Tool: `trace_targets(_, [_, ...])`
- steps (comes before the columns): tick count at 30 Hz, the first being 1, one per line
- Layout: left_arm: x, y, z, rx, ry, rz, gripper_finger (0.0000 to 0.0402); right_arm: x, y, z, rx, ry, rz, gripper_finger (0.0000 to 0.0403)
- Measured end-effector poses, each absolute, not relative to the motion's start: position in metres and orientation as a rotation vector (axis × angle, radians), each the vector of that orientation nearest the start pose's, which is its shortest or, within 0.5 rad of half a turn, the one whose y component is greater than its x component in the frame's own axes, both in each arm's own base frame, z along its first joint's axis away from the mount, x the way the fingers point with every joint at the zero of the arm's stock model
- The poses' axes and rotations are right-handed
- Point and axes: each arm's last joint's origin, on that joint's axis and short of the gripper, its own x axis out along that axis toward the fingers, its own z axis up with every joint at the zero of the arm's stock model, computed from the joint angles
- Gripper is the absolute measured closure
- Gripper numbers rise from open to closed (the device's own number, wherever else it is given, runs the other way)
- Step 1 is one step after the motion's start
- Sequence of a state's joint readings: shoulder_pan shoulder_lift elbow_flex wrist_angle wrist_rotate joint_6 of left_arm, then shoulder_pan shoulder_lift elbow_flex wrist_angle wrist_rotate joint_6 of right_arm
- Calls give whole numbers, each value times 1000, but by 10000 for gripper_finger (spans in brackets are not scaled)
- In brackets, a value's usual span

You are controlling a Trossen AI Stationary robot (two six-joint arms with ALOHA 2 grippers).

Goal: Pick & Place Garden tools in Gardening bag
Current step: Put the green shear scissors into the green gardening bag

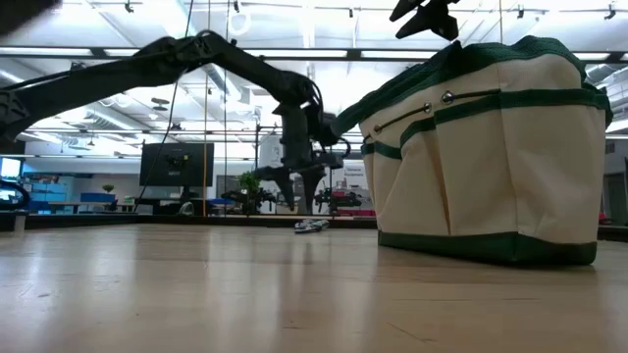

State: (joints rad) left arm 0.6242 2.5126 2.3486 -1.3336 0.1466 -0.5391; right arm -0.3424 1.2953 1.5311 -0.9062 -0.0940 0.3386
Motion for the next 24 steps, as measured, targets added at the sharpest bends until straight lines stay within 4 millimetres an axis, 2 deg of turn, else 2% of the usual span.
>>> trace_targets(4, [404,286,170,-1026,1311,757,225,235,-81,413,469,612,-351,238])
trace_targets(13, [405,291,169,-1027,1266,770,225,234,-81,413,460,609,-374,238])
trace_targets(20, [405,293,148,-1090,1311,745,225,235,-81,413,460,610,-374,238])
trace_targets(24, [406,294,150,-1091,1294,733,225,235,-82,413,460,607,-374,238])
